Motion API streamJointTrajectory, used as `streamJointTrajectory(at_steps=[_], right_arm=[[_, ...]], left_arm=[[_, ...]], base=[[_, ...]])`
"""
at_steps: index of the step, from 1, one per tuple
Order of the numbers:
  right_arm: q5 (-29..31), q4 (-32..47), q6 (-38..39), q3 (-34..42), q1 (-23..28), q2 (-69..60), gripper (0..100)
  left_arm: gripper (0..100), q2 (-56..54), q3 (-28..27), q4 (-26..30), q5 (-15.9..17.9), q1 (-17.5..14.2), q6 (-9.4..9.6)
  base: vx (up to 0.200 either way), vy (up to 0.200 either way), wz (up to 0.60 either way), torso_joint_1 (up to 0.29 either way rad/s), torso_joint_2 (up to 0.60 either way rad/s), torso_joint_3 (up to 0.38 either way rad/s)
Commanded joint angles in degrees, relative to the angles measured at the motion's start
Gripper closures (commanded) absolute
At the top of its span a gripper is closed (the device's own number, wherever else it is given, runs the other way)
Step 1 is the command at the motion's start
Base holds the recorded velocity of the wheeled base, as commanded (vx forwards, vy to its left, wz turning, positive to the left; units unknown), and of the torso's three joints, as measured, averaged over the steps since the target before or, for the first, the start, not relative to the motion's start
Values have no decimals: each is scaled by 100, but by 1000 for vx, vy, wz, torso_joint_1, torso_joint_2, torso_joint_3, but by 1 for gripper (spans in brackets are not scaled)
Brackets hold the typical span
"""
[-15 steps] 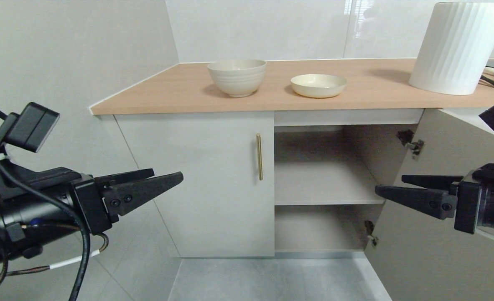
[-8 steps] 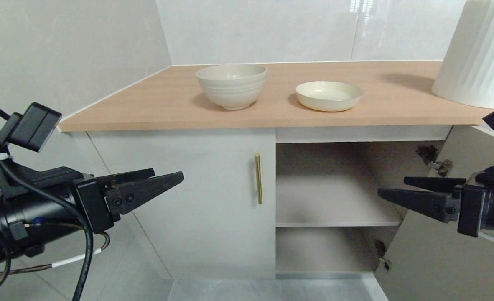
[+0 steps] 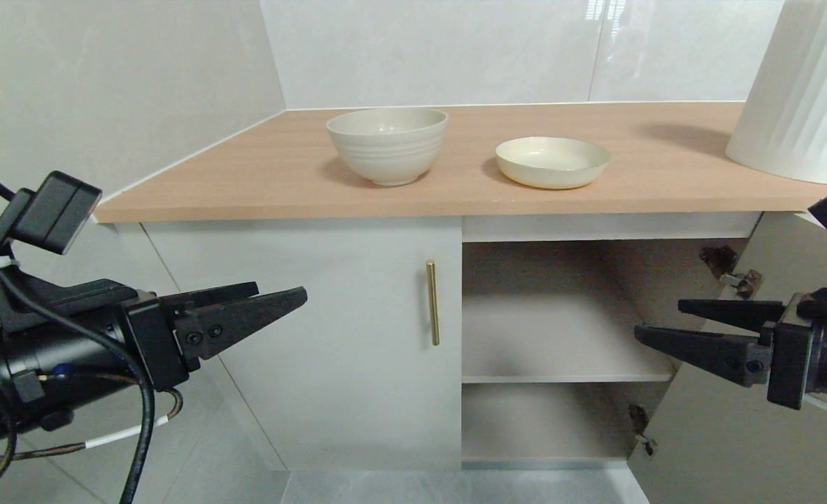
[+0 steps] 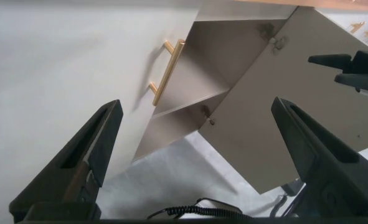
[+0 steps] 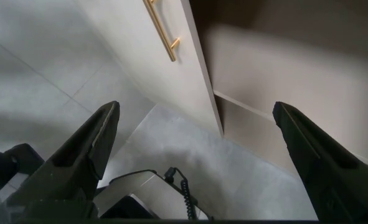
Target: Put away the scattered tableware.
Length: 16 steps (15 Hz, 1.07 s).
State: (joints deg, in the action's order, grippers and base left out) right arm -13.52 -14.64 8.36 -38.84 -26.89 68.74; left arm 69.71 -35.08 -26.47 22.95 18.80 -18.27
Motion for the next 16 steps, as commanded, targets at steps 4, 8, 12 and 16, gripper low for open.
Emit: streamJointTrajectory(at_steps=[4,8,12,16], right_arm=[[-2,-4,-1,8,0,8,0],[-2,-4,-1,8,0,8,0],[-2,-4,-1,17,0,25,0],[7,-4,-10,8,0,43,0]], left_arm=[[0,43,2,1,16,1,-10],[0,105,2,1,25,1,-10],[0,122,10,1,25,1,-10],[0,131,-7,19,16,1,-10]], base=[[0,0,0,0,0,0],[0,0,0,12,-82,-58],[0,0,0,99,-323,-297],[0,0,0,133,-504,-300]])
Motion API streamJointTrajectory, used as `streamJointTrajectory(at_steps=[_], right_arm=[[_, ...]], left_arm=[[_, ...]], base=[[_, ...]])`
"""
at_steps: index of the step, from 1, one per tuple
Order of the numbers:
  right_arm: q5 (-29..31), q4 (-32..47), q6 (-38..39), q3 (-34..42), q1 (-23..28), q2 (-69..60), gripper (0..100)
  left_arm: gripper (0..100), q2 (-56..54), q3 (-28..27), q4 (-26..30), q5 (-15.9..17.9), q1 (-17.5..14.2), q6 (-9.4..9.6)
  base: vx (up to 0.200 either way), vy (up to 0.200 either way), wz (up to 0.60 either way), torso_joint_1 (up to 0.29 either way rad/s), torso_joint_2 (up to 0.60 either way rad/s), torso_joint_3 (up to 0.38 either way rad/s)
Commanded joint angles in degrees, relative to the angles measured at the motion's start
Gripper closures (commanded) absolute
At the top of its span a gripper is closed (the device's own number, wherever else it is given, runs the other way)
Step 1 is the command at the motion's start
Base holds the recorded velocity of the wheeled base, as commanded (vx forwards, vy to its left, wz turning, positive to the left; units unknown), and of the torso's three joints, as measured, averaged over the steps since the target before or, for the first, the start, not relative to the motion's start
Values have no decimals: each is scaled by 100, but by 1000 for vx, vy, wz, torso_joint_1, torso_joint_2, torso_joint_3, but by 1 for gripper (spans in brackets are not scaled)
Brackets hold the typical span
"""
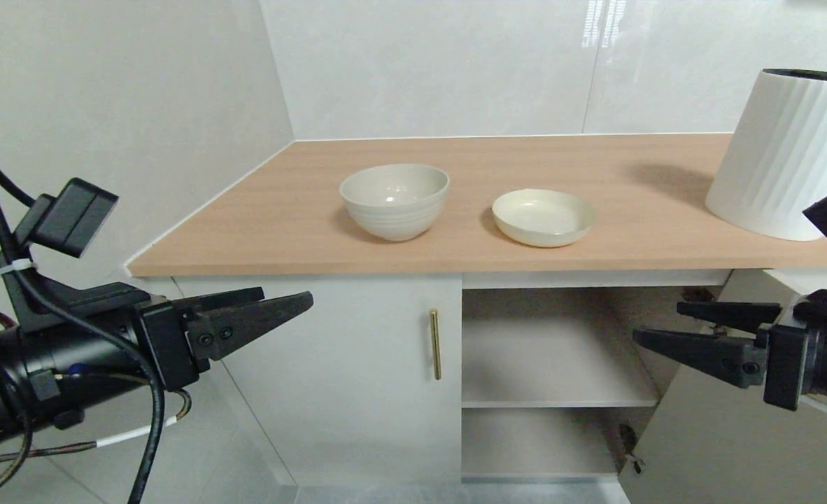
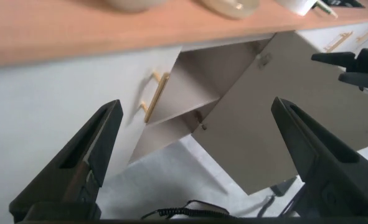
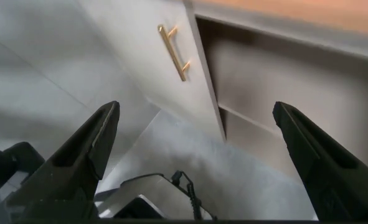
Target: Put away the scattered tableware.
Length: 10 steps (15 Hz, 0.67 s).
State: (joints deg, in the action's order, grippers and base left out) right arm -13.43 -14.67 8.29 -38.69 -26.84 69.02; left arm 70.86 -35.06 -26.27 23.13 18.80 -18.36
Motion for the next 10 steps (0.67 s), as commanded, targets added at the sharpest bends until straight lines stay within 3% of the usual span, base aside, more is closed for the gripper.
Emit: streamJointTrajectory(at_steps=[1,3,5,7,8,10], right_arm=[[25,-1,-38,-95,-5,32,0],[139,104,-29,-525,-5,208,0],[816,746,15,-1518,-5,981,0],[1106,1027,76,-2362,4,1614,0],[1352,1414,85,-2960,-5,1931,0],[1774,2460,120,-3953,-14,2405,0]], left_arm=[[0,24,-106,34,-1,1,8],[0,112,-590,474,-10,1,8],[0,340,-1855,1977,-54,-333,17],[0,692,-2611,2574,-63,-491,17],[0,938,-2919,2776,-212,-509,25],[0,1483,-3349,3110,-1082,-509,43]], base=[[0,0,0,168,-466,-310],[0,0,0,176,-471,-303],[0,0,0,181,-476,-300],[0,0,0,117,-290,-176],[0,0,0,51,-110,-56],[0,0,0,18,-33,-18]])
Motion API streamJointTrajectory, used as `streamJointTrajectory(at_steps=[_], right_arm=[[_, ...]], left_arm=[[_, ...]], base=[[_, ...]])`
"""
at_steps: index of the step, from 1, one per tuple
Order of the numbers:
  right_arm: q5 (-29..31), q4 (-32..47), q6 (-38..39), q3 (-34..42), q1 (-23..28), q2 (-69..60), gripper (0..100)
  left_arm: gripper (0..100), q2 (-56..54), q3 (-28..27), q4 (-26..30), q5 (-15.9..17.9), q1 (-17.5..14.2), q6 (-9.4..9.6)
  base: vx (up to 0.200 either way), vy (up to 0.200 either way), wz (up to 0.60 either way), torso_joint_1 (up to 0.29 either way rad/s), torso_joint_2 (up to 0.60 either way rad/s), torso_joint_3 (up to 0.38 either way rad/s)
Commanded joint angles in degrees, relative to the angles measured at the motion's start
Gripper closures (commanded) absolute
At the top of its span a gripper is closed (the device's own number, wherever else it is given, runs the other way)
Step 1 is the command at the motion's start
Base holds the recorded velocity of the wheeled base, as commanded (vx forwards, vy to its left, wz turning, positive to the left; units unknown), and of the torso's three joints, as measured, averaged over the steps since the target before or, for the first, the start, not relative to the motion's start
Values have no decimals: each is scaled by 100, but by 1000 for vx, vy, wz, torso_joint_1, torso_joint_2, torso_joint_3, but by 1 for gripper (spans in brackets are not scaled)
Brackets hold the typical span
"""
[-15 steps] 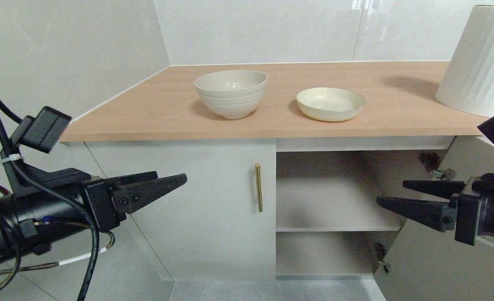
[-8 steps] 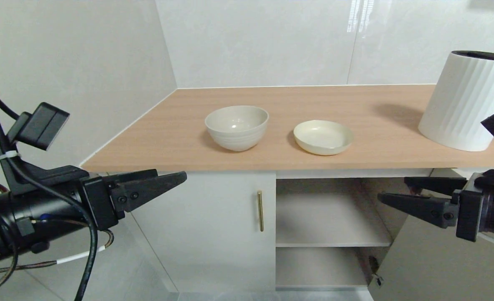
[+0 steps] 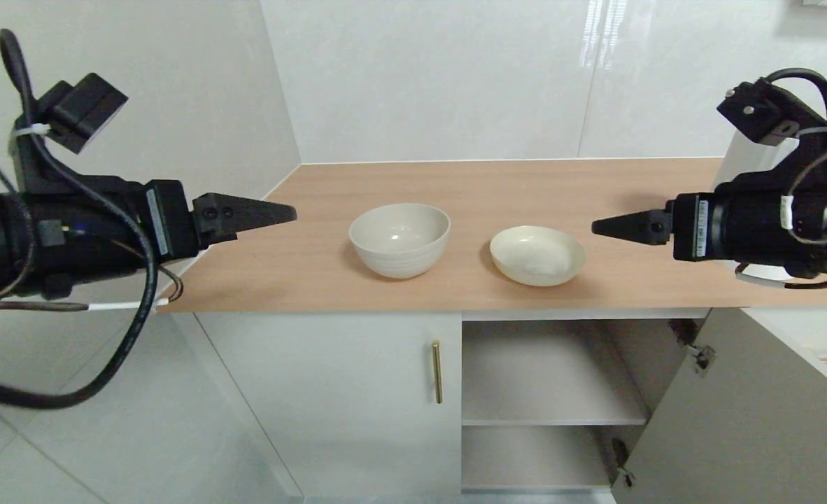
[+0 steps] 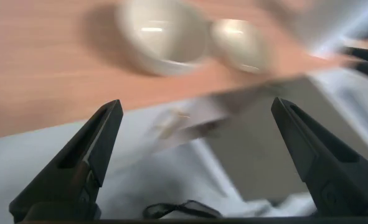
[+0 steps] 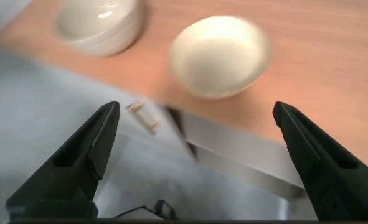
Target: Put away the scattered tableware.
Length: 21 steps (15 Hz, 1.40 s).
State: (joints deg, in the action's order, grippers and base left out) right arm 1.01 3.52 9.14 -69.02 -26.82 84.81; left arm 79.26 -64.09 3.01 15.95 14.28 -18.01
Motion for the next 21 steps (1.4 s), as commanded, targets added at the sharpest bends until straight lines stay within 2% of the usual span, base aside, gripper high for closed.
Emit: streamJointTrajectory(at_steps=[1,2,3,5,7,8,10,11,14,18,19,21], right_arm=[[505,1028,263,-1307,-25,1020,0],[505,1028,263,-1307,-25,1020,0],[628,1124,835,-1482,-43,1213,0],[822,1089,1142,-1087,-25,1275,0],[927,404,1160,-1008,107,1521,0],[1033,184,1142,-981,107,1556,0],[1305,114,1142,-990,107,1697,0],[1507,105,1142,-990,98,1714,0],[1525,114,1151,-981,98,1644,0],[1534,114,1151,-946,98,1644,0],[1542,105,1151,-946,98,1644,0],[1542,105,1151,-946,98,1644,0]], left_arm=[[0,1003,-746,253,-953,-4,16],[0,1003,-746,253,-953,-4,16],[0,1408,-1185,279,-1401,119,8],[0,1706,-1449,332,-1480,295,-63],[0,2164,-1765,323,-1735,524,-370],[0,2480,-1985,323,-1999,699,-590],[0,3078,-2372,323,-2746,1025,-819],[0,3394,-2609,323,-3352,1086,-968],[0,3306,-2635,297,-3317,1069,-1082],[0,3394,-2627,305,-3317,1060,-1065],[100,3420,-2627,305,-3317,1060,-1056],[100,3429,-2627,297,-3300,1060,-1056]], base=[[0,0,0,0,0,0],[0,0,0,0,0,0],[0,0,0,0,0,0],[0,0,0,0,0,0],[0,0,0,0,0,0],[0,0,0,0,0,0],[0,0,0,0,0,0],[0,0,0,0,0,0],[0,0,0,0,0,0],[0,0,0,0,0,0],[0,0,0,0,0,0],[0,0,0,0,0,0]])
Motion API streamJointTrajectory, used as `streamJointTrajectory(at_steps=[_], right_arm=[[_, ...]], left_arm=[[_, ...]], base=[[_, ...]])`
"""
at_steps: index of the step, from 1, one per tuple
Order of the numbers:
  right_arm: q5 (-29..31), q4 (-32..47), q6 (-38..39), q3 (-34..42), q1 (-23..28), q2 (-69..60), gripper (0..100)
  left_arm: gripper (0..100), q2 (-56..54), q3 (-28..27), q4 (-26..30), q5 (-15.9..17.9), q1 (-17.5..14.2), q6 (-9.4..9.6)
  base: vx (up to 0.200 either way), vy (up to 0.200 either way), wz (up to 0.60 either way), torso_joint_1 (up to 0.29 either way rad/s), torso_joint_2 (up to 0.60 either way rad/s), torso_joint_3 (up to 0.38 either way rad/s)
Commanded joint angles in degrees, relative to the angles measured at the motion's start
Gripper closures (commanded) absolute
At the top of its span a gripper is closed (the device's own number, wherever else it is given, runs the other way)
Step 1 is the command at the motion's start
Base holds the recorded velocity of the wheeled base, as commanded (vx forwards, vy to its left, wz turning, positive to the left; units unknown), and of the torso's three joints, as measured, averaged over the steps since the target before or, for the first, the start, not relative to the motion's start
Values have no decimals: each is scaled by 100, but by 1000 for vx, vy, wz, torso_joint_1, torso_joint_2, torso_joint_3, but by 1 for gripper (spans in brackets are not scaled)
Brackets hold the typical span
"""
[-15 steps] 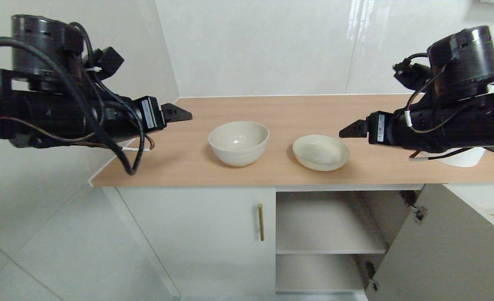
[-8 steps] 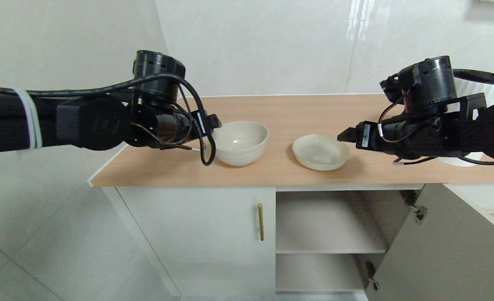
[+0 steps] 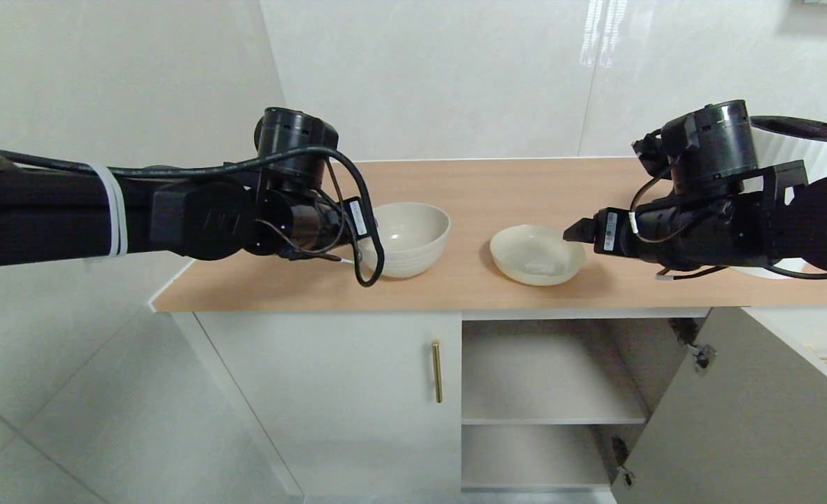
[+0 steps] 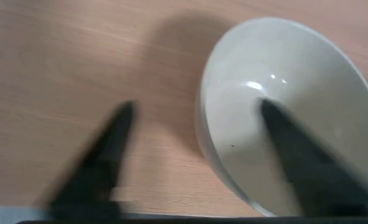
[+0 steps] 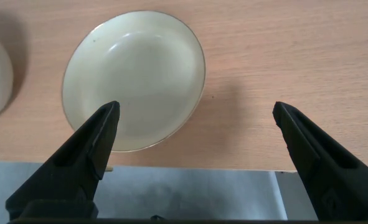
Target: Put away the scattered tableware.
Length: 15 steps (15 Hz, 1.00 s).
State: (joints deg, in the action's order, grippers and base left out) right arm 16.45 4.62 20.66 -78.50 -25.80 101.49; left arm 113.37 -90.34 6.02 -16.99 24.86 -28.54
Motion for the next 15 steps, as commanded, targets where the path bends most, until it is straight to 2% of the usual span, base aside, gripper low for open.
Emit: streamJointTrajectory(at_steps=[1,4,7,8,9,11,12,15], right_arm=[[-1,4,-1,1,-4,-24,0],[-1,4,-10,1,-4,-32,0],[25,4,-10,1,13,-6,0],[25,-5,-10,-8,13,38,0],[25,-5,-10,-25,4,143,0],[166,-40,-10,-61,4,381,0],[298,-154,-18,-87,4,504,0],[386,-392,-18,-87,31,732,0]], left_arm=[[100,18,-1,-5,3,2,-3],[100,-87,43,4,-6,2,-11],[100,-966,483,-5,65,98,-11],[100,-1414,676,-5,346,98,-11],[100,-1766,843,-5,777,98,-11],[100,-2118,1028,-5,1357,98,-11],[100,-2205,1089,-5,1471,98,-3],[100,-2293,1107,-5,1497,98,-3]], base=[[0,0,0,0,0,0],[0,0,0,0,0,0],[0,0,0,0,0,0],[0,0,0,0,0,0],[0,0,0,0,0,0],[0,0,0,0,0,0],[0,0,0,0,0,0],[0,0,0,0,0,0]])
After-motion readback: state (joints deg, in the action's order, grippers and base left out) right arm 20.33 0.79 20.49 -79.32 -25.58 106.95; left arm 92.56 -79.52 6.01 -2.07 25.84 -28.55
